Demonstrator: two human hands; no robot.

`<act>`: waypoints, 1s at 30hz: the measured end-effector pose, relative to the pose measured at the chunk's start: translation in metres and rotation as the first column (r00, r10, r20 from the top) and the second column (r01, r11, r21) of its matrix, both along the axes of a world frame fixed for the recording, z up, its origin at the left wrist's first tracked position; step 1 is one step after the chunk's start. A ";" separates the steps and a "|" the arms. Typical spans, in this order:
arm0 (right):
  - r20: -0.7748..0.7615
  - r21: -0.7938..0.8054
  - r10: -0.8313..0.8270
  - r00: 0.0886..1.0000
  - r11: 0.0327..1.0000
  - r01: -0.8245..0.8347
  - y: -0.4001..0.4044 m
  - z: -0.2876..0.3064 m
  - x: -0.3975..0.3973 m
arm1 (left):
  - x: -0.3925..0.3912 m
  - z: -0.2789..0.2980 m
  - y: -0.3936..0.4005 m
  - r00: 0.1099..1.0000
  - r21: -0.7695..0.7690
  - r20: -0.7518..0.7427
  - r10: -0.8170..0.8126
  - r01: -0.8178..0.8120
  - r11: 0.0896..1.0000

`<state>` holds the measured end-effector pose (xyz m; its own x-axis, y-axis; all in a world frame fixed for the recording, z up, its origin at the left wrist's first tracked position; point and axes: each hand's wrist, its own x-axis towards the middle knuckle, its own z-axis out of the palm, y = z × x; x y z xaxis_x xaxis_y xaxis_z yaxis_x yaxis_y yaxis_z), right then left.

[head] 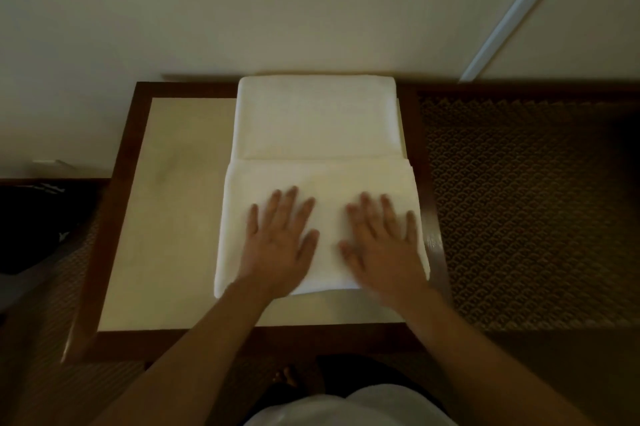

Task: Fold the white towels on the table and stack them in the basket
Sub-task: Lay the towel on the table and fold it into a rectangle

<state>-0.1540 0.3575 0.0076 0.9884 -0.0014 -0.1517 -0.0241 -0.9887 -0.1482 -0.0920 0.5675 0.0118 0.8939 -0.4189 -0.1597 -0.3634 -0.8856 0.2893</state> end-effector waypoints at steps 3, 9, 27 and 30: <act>-0.017 0.005 0.079 0.997 0.997 -0.079 -0.007 -0.010 -0.019 | -0.011 -0.012 0.019 0.997 0.111 -0.009 -0.076 0.077 0.991; 0.021 0.008 0.070 0.997 0.997 -0.070 -0.060 -0.015 -0.037 | -0.018 -0.019 0.085 1.000 0.072 0.003 -0.018 0.018 0.997; 0.195 0.235 0.033 0.980 0.969 -0.080 -0.092 0.007 -0.059 | -0.031 0.002 0.142 0.996 -0.297 0.046 0.072 -0.055 0.953; 0.142 0.457 -0.147 0.979 0.887 0.067 -0.073 0.026 -0.072 | -0.041 0.022 0.135 0.944 -0.428 -0.150 0.293 -0.329 0.842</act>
<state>-0.2257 0.2842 0.0332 0.9968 -0.0802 0.0070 -0.0609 -0.8082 -0.5858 -0.1333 0.7021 0.0337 0.9819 -0.1631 -0.0965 -0.0517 -0.7205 0.6916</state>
